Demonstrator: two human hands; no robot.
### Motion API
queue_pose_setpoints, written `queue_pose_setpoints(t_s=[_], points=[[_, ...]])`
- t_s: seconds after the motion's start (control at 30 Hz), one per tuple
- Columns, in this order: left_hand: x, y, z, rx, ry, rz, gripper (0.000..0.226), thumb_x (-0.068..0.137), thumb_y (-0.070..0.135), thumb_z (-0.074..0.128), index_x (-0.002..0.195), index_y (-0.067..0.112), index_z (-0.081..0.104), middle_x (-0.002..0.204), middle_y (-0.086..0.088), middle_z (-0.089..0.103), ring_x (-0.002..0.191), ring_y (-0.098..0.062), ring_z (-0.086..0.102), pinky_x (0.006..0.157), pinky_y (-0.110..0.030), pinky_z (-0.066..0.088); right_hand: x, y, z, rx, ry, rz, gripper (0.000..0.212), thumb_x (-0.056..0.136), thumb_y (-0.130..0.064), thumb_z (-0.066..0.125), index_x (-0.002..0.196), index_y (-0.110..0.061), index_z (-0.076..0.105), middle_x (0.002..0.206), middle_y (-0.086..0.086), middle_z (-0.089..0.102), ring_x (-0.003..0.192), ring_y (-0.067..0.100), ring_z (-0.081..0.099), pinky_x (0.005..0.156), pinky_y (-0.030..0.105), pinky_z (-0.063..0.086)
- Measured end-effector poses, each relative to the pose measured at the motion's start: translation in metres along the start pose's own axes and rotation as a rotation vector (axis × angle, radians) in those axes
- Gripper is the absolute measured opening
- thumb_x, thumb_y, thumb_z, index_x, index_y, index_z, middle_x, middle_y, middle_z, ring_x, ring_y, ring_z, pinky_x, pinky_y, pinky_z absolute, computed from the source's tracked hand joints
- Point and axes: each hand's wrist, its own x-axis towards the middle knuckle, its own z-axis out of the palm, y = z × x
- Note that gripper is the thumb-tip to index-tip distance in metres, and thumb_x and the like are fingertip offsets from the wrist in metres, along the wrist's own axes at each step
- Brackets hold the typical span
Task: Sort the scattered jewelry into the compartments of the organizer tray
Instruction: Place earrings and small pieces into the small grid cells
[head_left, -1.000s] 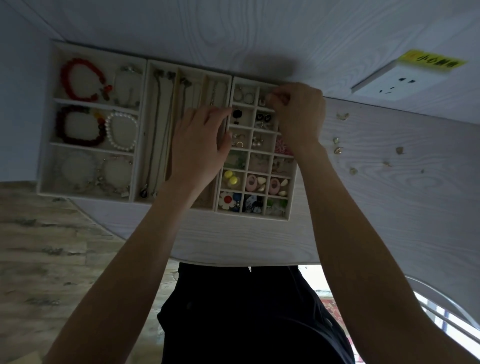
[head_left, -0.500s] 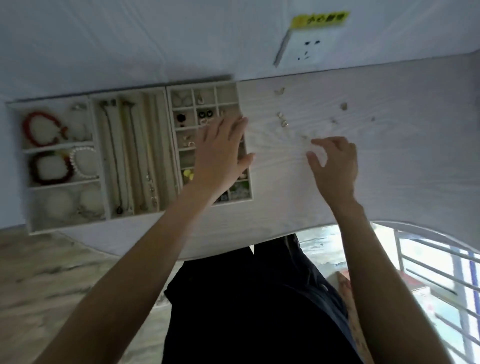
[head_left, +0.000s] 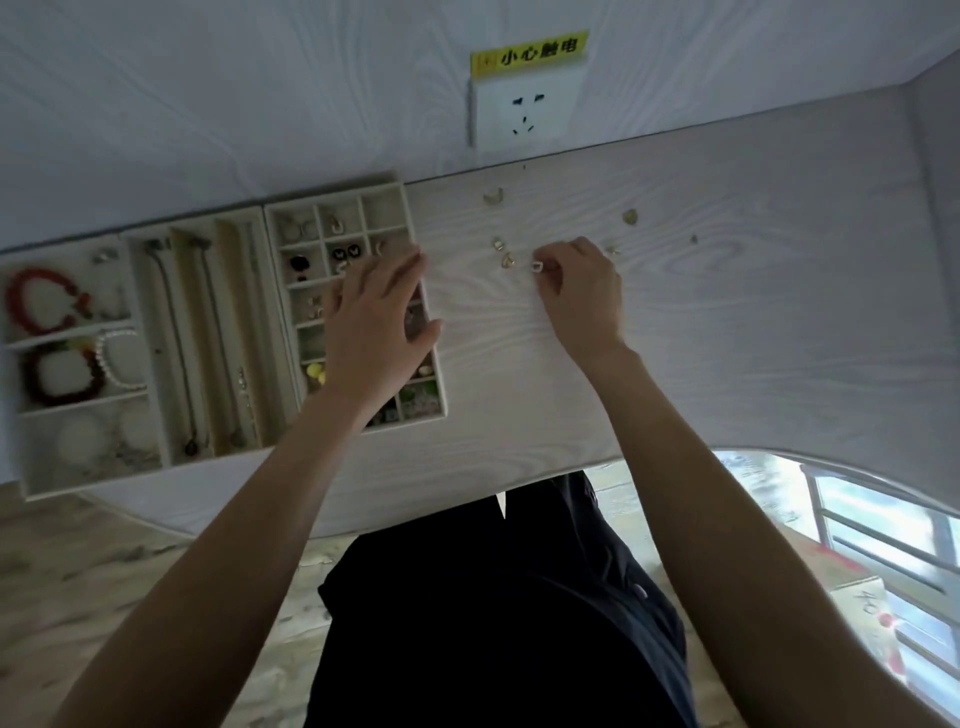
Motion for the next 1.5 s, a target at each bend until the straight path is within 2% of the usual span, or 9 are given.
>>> queue_pose_setpoints(t_s=[0.2, 0.37, 0.5, 0.67, 0.87, 0.93, 1.1, 1.4, 1.5], points=[[0.000, 0.001, 0.000, -0.010, 0.024, 0.009, 0.062, 0.085, 0.039, 0.066, 0.139, 0.017, 0.046, 0.144, 0.002, 0.042, 0.131, -0.026, 0.034, 0.104, -0.043, 0.026, 0.007, 0.006, -0.009, 0.096, 0.003, 0.028, 0.015, 0.080, -0.003, 0.064, 0.093, -0.007, 0.071, 0.088, 0.010, 0.067, 0.076, 0.022, 0.063, 0.072, 0.039, 0.054], [-0.001, 0.000, 0.002, 0.000, 0.029, 0.005, 0.061, 0.083, 0.040, 0.066, 0.138, 0.018, 0.047, 0.144, 0.004, 0.043, 0.130, -0.025, 0.036, 0.102, -0.042, 0.028, 0.012, -0.001, -0.010, 0.067, -0.067, 0.071, 0.021, 0.080, -0.020, 0.071, 0.100, -0.013, 0.070, 0.093, 0.006, 0.065, 0.078, 0.018, 0.062, 0.078, 0.032, 0.052], [-0.002, 0.000, 0.001, -0.014, 0.021, 0.006, 0.061, 0.084, 0.040, 0.065, 0.138, 0.019, 0.047, 0.144, 0.004, 0.043, 0.131, -0.025, 0.035, 0.104, -0.043, 0.027, 0.014, -0.010, -0.004, 0.034, -0.070, 0.079, 0.006, 0.083, -0.014, 0.068, 0.088, -0.012, 0.069, 0.089, 0.007, 0.065, 0.076, 0.020, 0.062, 0.075, 0.035, 0.052], [0.000, 0.001, -0.002, -0.045, 0.005, 0.021, 0.060, 0.085, 0.039, 0.064, 0.139, 0.017, 0.047, 0.144, 0.002, 0.043, 0.132, -0.026, 0.034, 0.106, -0.043, 0.024, 0.009, -0.014, -0.010, 0.049, -0.015, 0.092, 0.004, 0.084, -0.012, 0.066, 0.088, -0.010, 0.068, 0.084, 0.004, 0.070, 0.076, 0.017, 0.064, 0.074, 0.038, 0.054], [-0.013, -0.024, -0.011, -0.199, 0.200, -0.036, 0.041, 0.090, 0.030, 0.057, 0.128, 0.014, 0.057, 0.130, -0.003, 0.057, 0.123, -0.026, 0.046, 0.104, -0.040, 0.032, 0.013, -0.062, -0.009, 0.349, -0.057, 0.065, 0.003, 0.086, -0.012, 0.064, 0.084, -0.014, 0.062, 0.076, 0.001, 0.069, 0.068, 0.010, 0.066, 0.065, 0.024, 0.054], [-0.023, -0.044, -0.014, -0.220, 0.283, -0.093, 0.036, 0.091, 0.026, 0.055, 0.124, 0.014, 0.059, 0.126, -0.003, 0.060, 0.117, -0.026, 0.050, 0.102, -0.036, 0.036, 0.021, -0.084, 0.001, 0.359, -0.087, -0.009, 0.004, 0.085, -0.012, 0.065, 0.086, -0.016, 0.064, 0.076, -0.002, 0.068, 0.069, 0.009, 0.066, 0.069, 0.026, 0.055], [-0.035, -0.083, -0.017, -0.247, 0.421, -0.195, 0.028, 0.088, 0.015, 0.058, 0.116, 0.010, 0.064, 0.117, -0.007, 0.063, 0.109, -0.028, 0.053, 0.096, -0.036, 0.040, 0.049, -0.126, 0.035, 0.293, -0.158, -0.175, 0.013, 0.083, -0.015, 0.065, 0.092, -0.016, 0.074, 0.081, -0.010, 0.069, 0.066, -0.009, 0.058, 0.071, 0.010, 0.047], [-0.026, -0.100, -0.016, -0.283, 0.442, -0.198, 0.028, 0.088, 0.017, 0.056, 0.112, 0.009, 0.067, 0.114, -0.008, 0.064, 0.111, -0.031, 0.052, 0.098, -0.027, 0.034, 0.064, -0.146, 0.068, 0.129, -0.182, -0.246, 0.013, 0.081, -0.010, 0.064, 0.090, -0.012, 0.073, 0.085, -0.002, 0.070, 0.073, 0.003, 0.059, 0.071, 0.010, 0.047], [-0.025, -0.100, -0.015, -0.306, 0.465, -0.193, 0.026, 0.087, 0.015, 0.057, 0.111, 0.009, 0.067, 0.113, -0.007, 0.064, 0.111, -0.031, 0.053, 0.098, -0.027, 0.033, 0.061, -0.147, 0.067, 0.108, -0.157, -0.263, 0.014, 0.088, -0.012, 0.055, 0.095, -0.007, 0.066, 0.079, 0.002, 0.067, 0.070, 0.011, 0.059, 0.066, 0.024, 0.048]])
